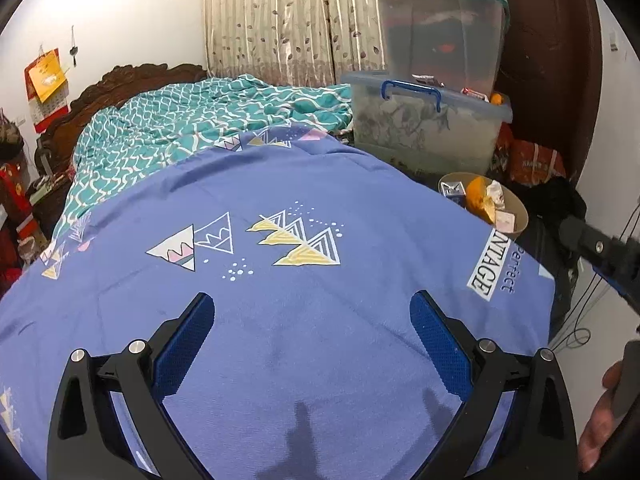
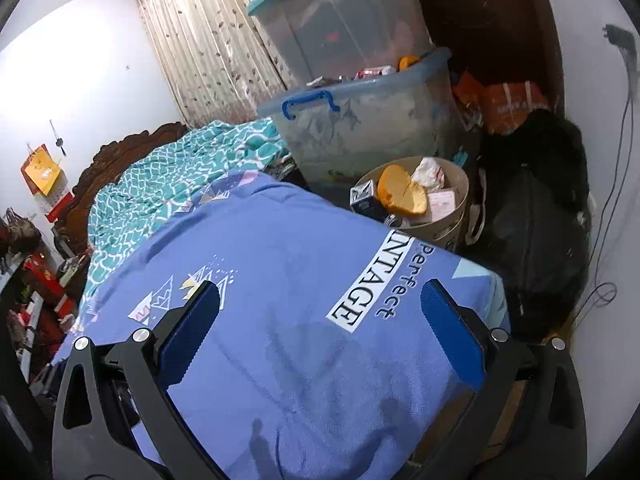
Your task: Collect trash
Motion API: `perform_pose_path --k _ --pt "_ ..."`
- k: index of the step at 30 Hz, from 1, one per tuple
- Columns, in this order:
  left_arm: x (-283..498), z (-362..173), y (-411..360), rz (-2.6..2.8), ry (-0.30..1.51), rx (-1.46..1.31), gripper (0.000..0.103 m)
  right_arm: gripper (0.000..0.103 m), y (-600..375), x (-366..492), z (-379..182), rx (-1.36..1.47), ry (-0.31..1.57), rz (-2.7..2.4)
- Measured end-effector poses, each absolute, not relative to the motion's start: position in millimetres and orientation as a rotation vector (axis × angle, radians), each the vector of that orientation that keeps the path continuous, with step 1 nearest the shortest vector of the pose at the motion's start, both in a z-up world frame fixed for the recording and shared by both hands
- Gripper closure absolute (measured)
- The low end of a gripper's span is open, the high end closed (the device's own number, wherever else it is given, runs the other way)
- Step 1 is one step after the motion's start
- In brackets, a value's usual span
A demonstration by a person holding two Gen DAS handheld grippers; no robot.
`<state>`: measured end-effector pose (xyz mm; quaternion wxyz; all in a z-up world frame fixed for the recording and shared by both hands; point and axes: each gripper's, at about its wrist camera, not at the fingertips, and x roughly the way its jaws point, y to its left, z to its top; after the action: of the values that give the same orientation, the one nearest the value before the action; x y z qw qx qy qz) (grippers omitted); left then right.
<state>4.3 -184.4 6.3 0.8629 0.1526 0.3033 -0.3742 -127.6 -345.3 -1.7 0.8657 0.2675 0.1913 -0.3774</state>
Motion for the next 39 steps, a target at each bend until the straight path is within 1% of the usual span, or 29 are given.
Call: perform_pose_path --k 5,14,21,39 --pt "2.8 8.6 -187.2 -0.764 0.632 0.317 0.009 0.003 -352.7 -138.0 -7.0 0.589 0.344 -0.818" --pt "-4.0 3.9 -204.3 -0.713 0.63 0.362 0.009 0.003 -377.4 -141.1 -20.6 0.662 0.354 -0.804" --pt "-1.6 -1.5 -215.0 -0.686 0.648 0.383 0.009 0.003 -384.5 -142.2 -18.6 0.634 0.309 -0.804" --pt "-2.2 -3.8 -214.5 -0.67 0.638 0.401 0.009 0.003 -387.2 -138.4 -29.6 0.665 0.332 -0.8"
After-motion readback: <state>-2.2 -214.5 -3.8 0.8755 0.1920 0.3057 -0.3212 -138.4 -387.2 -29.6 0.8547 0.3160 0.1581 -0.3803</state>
